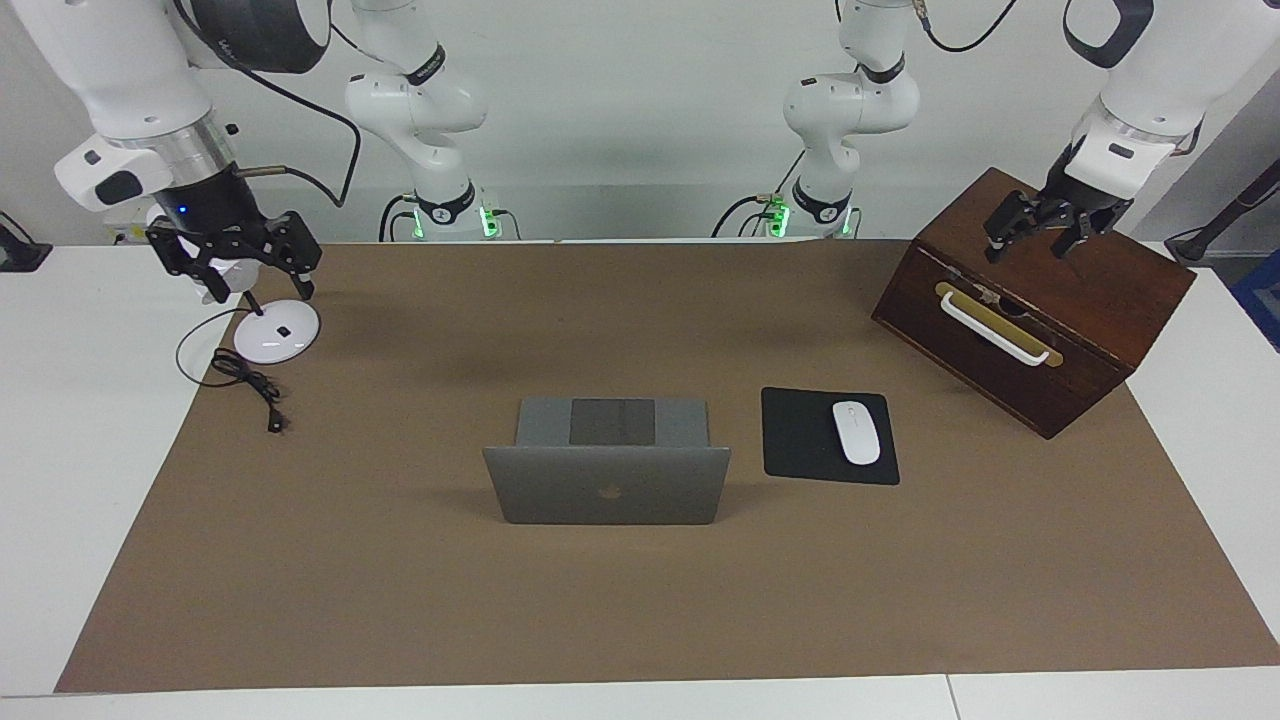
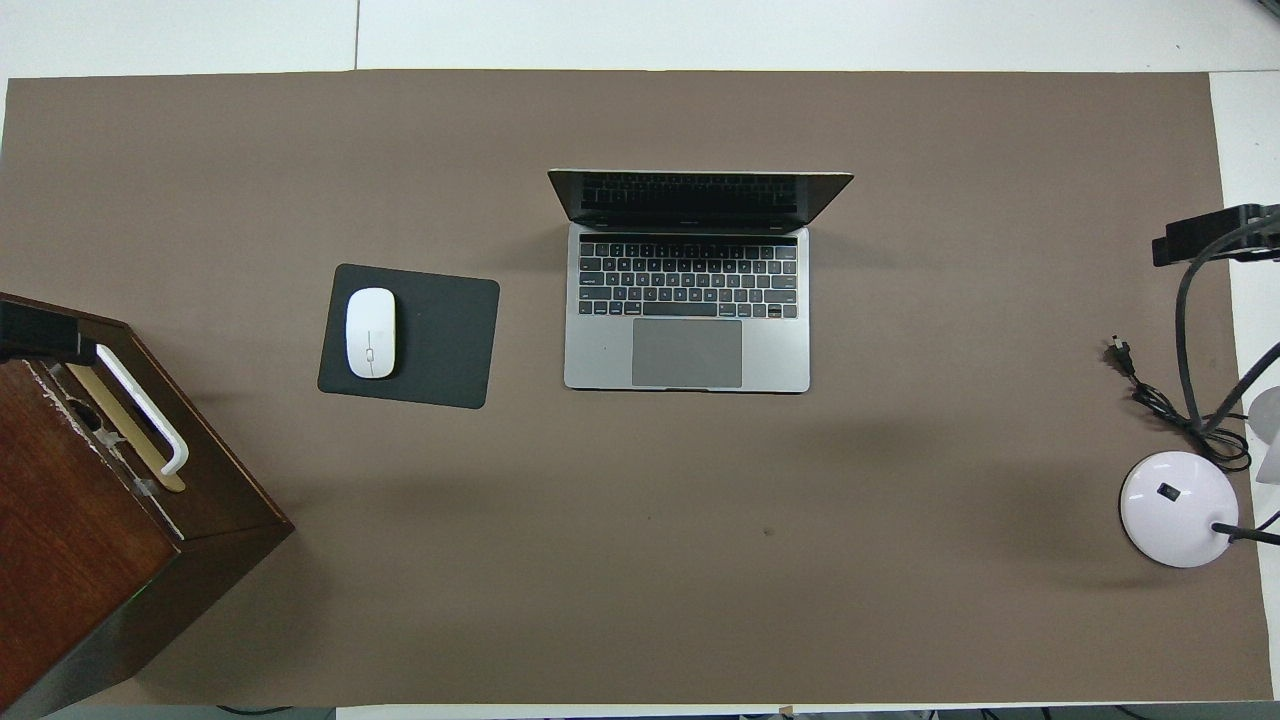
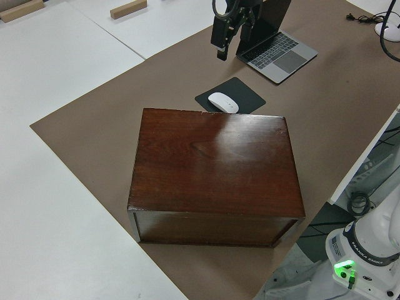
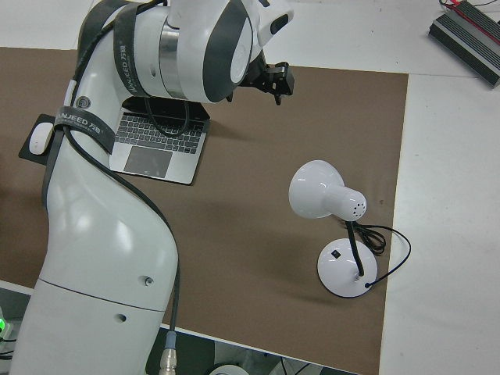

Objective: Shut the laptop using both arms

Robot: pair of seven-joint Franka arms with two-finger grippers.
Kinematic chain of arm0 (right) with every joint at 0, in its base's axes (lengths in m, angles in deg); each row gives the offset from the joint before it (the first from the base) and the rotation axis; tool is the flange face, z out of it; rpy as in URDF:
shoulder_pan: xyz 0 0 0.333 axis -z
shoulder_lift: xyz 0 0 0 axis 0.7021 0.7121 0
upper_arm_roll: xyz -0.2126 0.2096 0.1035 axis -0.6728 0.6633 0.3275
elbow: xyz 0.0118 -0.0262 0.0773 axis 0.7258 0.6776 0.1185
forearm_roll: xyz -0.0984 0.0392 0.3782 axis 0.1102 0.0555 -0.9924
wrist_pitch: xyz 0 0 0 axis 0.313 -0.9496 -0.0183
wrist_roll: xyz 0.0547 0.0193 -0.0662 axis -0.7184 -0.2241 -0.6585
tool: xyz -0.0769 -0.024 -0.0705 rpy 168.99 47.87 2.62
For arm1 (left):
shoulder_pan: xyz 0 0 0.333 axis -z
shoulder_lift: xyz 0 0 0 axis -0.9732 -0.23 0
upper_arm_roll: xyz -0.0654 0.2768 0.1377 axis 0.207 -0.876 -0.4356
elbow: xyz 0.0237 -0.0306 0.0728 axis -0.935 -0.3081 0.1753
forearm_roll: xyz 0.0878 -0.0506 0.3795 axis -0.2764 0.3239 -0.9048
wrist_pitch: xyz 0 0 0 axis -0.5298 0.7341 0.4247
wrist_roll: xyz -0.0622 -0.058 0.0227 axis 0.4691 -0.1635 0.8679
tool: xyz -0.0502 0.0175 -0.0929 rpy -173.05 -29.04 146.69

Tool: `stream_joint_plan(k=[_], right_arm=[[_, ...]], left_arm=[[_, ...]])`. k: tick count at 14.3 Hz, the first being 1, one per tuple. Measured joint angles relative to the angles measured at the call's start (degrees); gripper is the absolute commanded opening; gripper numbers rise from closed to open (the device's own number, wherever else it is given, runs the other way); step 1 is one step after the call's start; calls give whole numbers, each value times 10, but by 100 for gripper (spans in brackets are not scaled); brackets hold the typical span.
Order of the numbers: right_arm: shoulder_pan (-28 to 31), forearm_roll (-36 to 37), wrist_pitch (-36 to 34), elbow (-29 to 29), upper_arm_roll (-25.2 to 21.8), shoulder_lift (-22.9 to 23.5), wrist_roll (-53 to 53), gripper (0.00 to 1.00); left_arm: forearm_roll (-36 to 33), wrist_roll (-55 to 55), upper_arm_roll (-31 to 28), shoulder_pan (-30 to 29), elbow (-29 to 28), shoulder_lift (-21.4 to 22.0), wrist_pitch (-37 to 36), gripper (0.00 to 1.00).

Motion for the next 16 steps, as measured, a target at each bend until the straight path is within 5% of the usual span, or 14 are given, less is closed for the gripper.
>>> stream_joint_plan(k=[11, 16], right_arm=[[0, 0, 1, -3, 1, 0, 1, 100], [-11, -4, 3, -23, 29, 9, 108, 100]], left_arm=[[0, 0, -1, 0, 0, 0, 0, 100], [0, 0, -1, 0, 0, 0, 0, 100]])
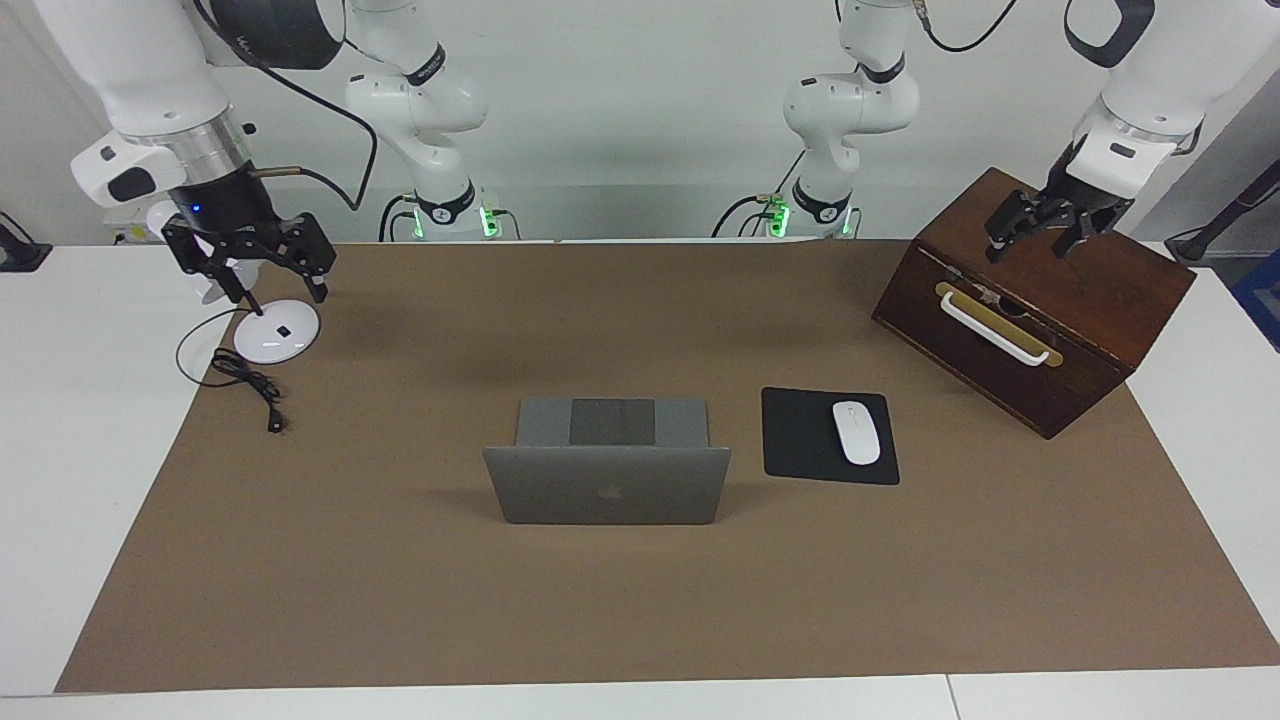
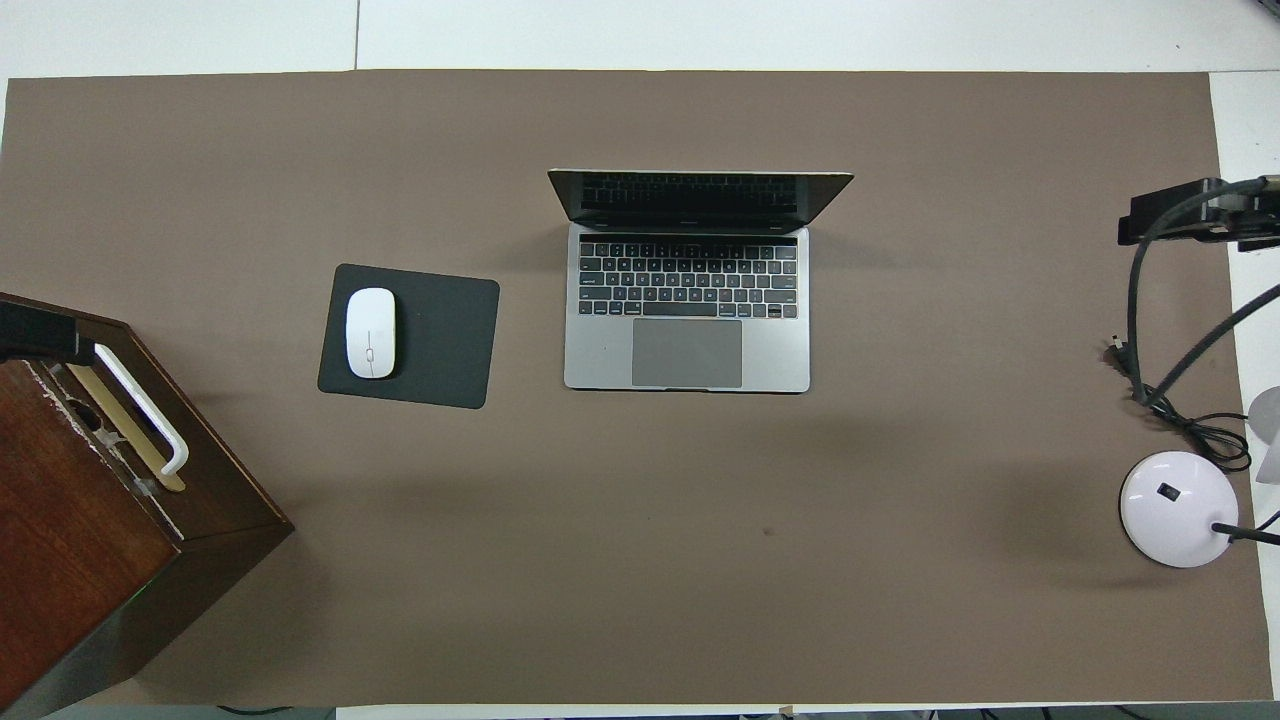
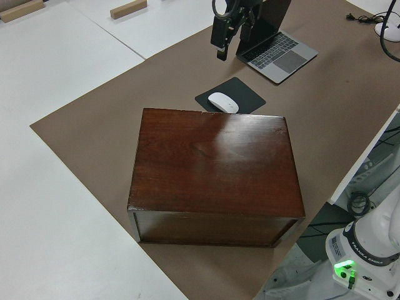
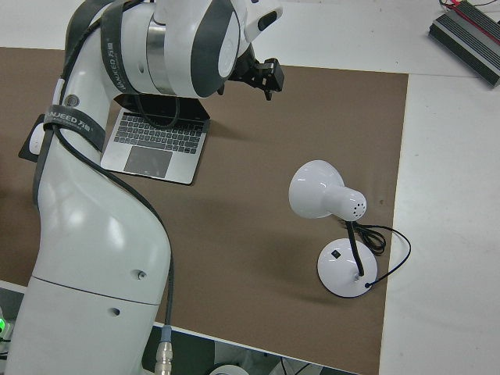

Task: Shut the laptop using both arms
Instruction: 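Move the right gripper toward the laptop lid while the left gripper advances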

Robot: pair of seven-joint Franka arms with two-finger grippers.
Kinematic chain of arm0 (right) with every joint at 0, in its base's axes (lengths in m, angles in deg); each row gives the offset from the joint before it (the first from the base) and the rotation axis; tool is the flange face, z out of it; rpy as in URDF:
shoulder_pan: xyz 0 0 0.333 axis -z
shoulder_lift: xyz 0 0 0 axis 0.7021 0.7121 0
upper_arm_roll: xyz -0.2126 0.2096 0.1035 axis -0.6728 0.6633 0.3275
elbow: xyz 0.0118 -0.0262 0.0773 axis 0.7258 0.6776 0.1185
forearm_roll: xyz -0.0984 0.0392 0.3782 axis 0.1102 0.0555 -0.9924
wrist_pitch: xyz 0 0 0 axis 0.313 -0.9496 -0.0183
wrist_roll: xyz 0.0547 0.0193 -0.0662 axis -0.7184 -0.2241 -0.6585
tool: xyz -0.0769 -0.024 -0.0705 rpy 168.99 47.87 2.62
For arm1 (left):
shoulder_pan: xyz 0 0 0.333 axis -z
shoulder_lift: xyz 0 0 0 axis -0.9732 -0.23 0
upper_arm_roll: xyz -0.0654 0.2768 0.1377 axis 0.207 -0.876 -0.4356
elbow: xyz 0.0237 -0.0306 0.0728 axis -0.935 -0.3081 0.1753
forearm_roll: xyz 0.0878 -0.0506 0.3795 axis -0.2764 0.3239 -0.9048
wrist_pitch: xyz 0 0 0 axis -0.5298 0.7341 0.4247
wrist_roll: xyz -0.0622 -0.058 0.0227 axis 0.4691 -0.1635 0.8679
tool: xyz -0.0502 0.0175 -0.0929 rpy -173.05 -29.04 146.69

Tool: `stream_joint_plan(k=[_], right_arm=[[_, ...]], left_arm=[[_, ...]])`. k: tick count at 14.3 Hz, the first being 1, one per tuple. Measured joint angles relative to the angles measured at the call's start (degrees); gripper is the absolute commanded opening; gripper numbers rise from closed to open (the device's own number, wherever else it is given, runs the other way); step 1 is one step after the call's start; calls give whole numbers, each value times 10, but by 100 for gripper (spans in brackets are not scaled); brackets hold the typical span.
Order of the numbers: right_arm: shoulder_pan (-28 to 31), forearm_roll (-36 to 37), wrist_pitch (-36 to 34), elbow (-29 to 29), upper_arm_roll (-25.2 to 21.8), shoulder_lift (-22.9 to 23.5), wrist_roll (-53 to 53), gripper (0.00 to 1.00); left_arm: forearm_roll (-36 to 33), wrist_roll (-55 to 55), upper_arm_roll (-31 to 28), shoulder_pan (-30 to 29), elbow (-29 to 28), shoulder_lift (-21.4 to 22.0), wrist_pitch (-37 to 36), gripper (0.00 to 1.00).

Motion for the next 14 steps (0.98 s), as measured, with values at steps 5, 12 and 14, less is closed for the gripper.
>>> stream_joint_plan(k=[5, 12, 14], right_arm=[[-8, -44, 0, -18, 41, 2, 178, 100], [-10, -127, 54, -22, 77, 12, 379, 100], [-11, -127, 57, -23, 89, 15, 390, 100]], left_arm=[[0, 0, 0, 0, 0, 0, 0, 100], [0, 2, -3, -8, 0, 0, -2, 100], [0, 2, -5, -9, -2, 0, -2, 64]])
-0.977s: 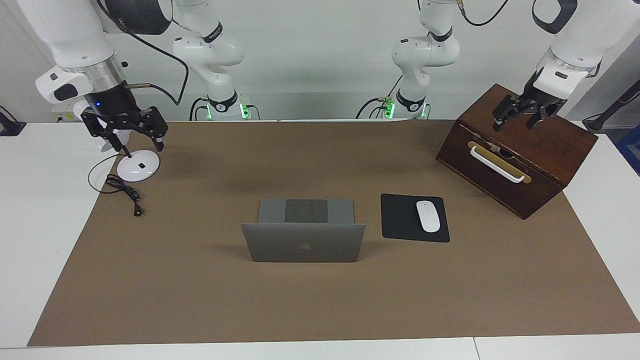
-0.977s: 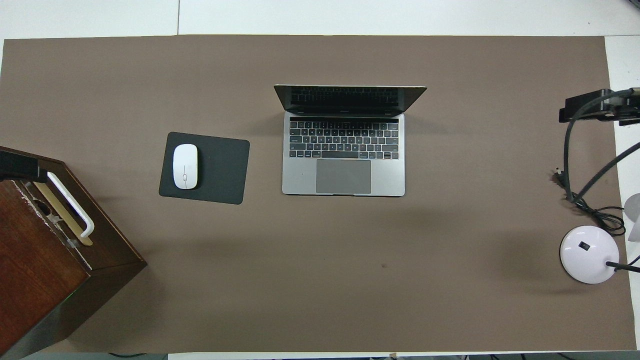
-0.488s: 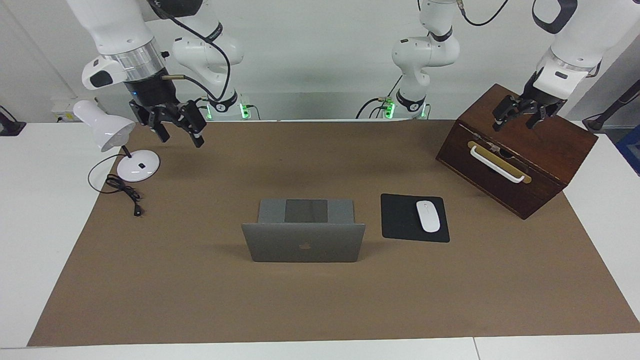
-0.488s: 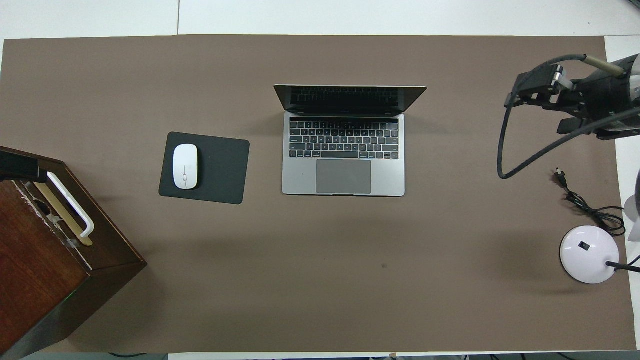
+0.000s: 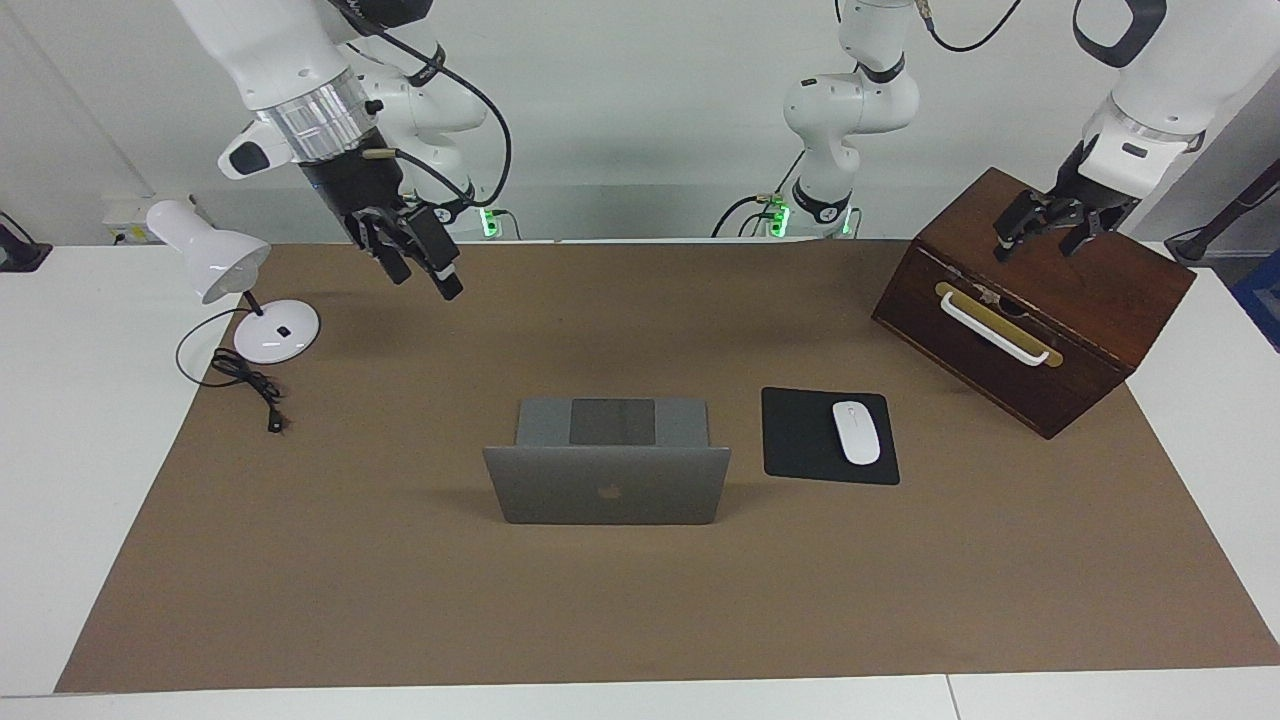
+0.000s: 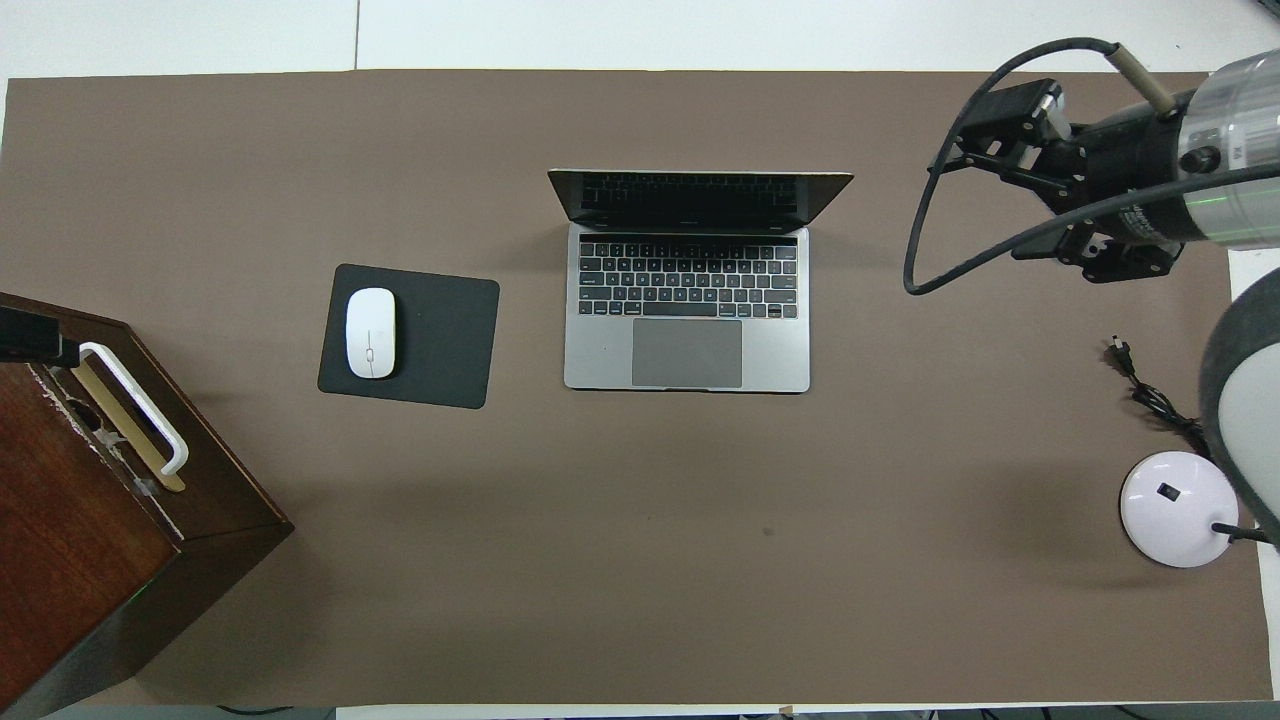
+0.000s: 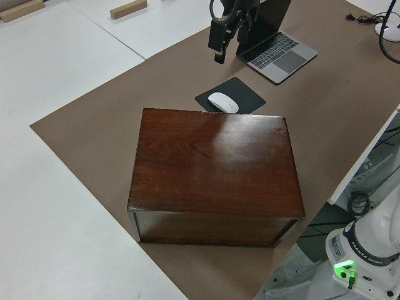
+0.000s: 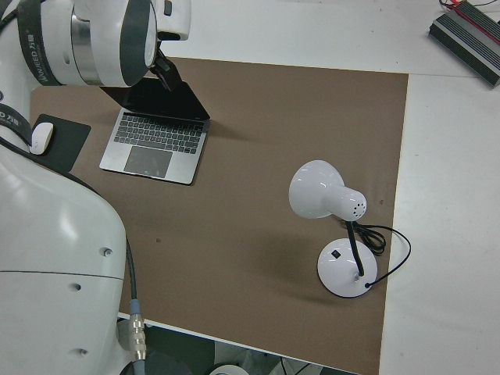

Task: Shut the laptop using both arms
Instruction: 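Move the right gripper toward the laptop lid while the left gripper advances, then reach the right gripper behind the lid while the left gripper nears the laptop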

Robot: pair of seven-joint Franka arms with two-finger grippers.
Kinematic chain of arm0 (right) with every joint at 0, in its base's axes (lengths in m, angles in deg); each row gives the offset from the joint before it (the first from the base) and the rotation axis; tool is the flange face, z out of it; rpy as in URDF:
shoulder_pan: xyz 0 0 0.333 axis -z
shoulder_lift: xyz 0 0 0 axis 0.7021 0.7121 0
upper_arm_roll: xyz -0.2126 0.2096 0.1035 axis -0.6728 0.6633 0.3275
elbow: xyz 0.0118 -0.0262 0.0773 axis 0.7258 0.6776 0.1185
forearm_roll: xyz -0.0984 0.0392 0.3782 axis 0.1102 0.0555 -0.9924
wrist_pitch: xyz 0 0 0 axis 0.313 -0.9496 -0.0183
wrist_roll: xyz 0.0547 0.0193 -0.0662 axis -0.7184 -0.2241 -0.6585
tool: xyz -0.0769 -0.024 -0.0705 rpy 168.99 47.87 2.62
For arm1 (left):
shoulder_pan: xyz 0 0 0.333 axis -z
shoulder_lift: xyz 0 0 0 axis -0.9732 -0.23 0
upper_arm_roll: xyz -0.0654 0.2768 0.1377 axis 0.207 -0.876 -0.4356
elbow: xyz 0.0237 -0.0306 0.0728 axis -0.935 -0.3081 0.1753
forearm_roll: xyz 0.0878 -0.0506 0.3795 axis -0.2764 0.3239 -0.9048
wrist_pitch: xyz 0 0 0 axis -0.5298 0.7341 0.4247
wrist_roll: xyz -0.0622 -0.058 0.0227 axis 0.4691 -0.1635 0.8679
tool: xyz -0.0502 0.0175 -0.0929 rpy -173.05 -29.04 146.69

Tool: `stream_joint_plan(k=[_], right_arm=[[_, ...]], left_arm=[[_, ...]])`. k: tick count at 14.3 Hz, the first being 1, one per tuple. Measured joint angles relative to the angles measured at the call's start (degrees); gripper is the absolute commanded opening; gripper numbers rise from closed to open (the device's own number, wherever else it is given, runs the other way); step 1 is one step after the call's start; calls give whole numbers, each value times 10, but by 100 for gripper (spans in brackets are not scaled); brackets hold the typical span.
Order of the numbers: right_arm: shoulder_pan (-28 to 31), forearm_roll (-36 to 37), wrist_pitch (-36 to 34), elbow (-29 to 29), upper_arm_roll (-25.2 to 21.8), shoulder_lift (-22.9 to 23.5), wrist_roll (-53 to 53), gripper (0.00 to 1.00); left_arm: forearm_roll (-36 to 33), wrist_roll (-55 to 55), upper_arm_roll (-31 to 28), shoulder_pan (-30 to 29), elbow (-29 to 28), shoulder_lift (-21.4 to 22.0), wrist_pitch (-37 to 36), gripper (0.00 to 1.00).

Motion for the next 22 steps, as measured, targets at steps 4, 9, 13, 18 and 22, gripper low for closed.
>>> stream_joint_plan(k=[4, 9, 13, 18, 22], right_arm=[[-1, 0, 10, -2, 2, 8, 0, 69], [-18, 124, 23, -34, 31, 40, -42, 0], [-22, 186, 23, -45, 37, 47, -146, 0], [-22, 270, 57, -48, 54, 63, -191, 0], [-35, 289, 69, -61, 59, 87, -196, 0]], left_arm=[[0, 1, 0, 0, -1, 0, 0, 0], [1, 2, 5, 2, -1, 0, 7, 0], [16, 29, 13, 18, -1, 0, 22, 0], [26, 39, 17, 86, -9, 0, 65, 0], [34, 42, 18, 132, -75, 10, 177, 0]])
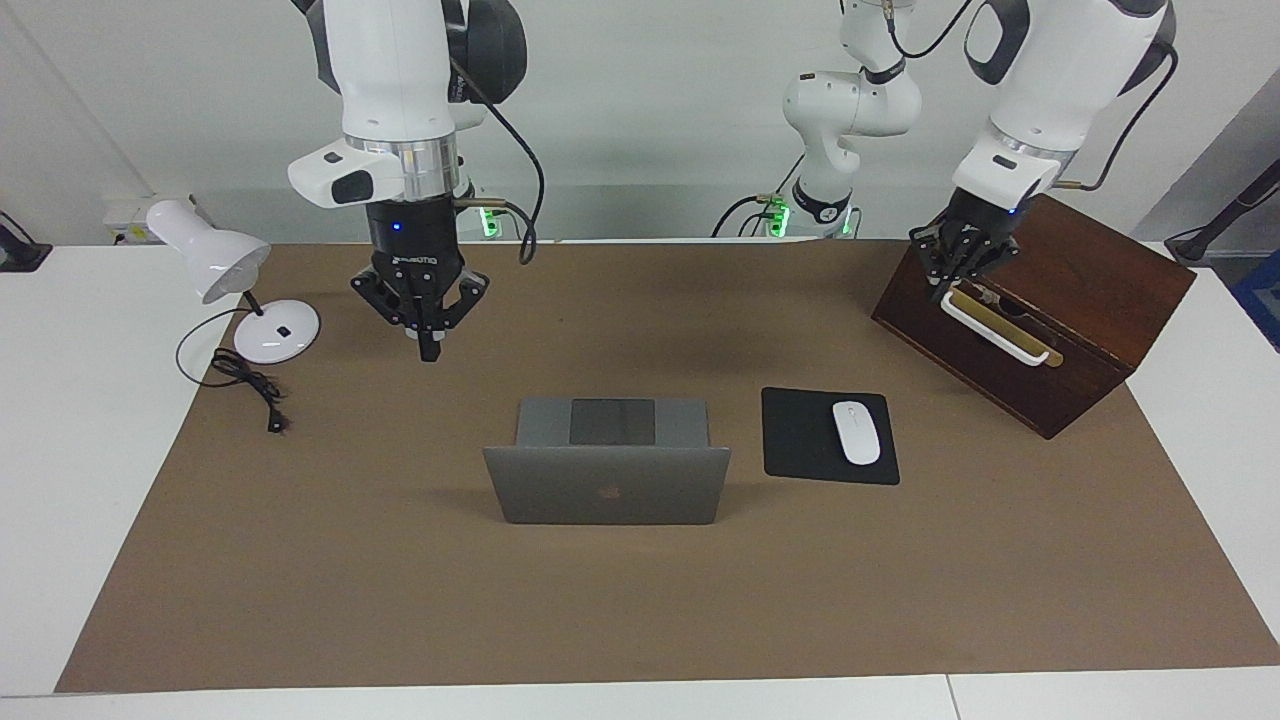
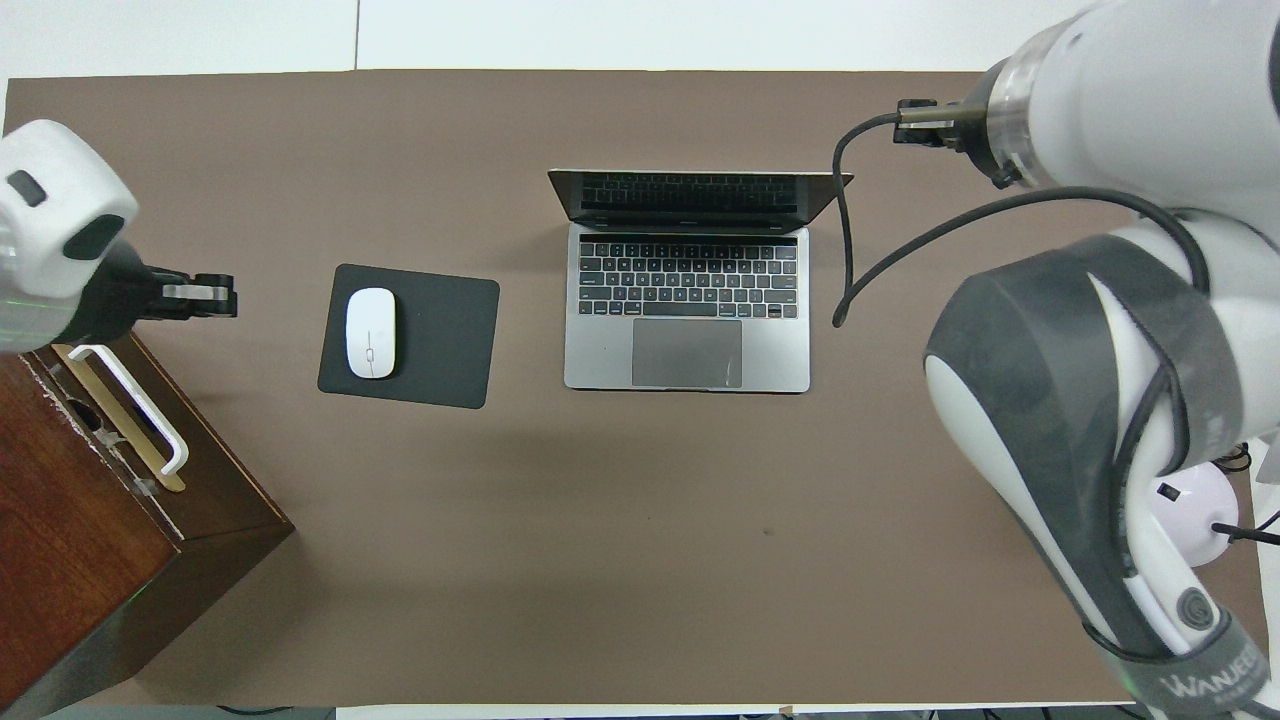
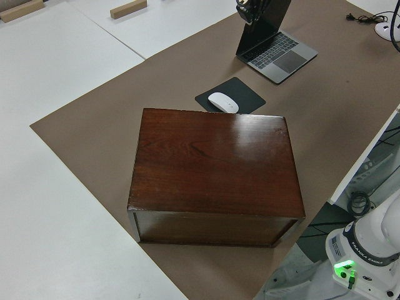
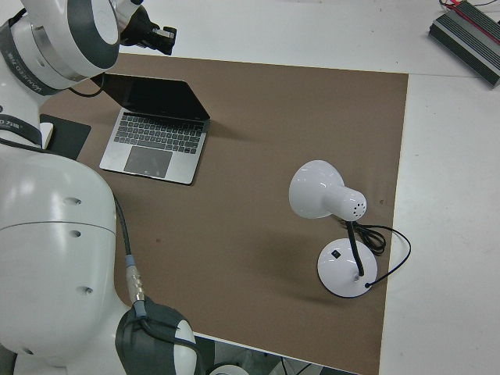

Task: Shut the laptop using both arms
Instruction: 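Reach the right gripper behind the lid while the left gripper nears the laptop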

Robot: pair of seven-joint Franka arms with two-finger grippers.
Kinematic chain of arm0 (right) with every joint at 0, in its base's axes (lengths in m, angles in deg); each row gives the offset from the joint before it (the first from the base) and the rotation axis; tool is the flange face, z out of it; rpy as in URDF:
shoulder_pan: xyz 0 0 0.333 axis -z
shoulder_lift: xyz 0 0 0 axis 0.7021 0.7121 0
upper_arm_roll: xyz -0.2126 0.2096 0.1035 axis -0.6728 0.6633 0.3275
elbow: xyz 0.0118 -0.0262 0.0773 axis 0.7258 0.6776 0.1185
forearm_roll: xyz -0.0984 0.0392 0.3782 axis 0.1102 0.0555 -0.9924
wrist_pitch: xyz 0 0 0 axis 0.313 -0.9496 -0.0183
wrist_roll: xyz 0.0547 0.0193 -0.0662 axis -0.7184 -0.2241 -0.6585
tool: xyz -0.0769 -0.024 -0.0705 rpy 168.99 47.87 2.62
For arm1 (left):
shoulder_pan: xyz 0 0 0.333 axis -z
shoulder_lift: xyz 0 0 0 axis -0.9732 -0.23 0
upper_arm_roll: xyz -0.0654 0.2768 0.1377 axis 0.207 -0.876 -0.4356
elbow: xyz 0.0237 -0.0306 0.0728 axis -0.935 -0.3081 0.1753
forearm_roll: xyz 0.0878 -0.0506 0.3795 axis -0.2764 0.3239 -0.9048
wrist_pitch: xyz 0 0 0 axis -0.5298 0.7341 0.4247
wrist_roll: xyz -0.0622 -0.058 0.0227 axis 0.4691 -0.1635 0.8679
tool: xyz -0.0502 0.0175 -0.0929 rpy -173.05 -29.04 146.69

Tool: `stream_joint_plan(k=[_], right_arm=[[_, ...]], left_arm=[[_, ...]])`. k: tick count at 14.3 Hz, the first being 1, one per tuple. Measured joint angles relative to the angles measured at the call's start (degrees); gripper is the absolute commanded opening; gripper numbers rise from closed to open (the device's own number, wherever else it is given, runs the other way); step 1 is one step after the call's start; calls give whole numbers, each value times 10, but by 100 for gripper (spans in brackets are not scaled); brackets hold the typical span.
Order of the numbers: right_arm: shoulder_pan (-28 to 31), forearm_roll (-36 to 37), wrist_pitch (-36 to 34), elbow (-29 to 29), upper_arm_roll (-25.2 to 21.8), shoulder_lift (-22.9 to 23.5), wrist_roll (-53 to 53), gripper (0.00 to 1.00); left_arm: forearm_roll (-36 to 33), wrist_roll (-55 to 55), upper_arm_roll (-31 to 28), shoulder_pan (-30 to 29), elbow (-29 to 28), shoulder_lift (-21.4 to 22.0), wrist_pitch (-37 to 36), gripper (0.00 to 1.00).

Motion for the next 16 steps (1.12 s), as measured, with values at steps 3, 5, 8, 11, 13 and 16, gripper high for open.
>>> stream_joint_plan(k=[3, 5, 8, 11, 13, 16], right_arm=[[-23, 15, 7, -35, 0, 39, 0, 0], [-37, 21, 10, -61, -2, 67, 9, 0], [-44, 29, 31, -81, -3, 102, 33, 0], [-48, 29, 42, -99, -4, 132, 59, 0], [-48, 29, 55, -109, -5, 148, 70, 0], [-48, 29, 78, -130, -10, 177, 74, 0]], left_arm=[[11, 2, 1, 31, -88, 30, 104, 0], [14, 2, 1, 49, -149, 56, 166, 0], [15, 4, 1, 81, -220, 87, 236, 0], [15, 10, 0, 118, -283, 105, 320, 0], [15, 19, 1, 145, -315, 107, 367, 0], [15, 25, 1, 178, -358, 105, 441, 0]])
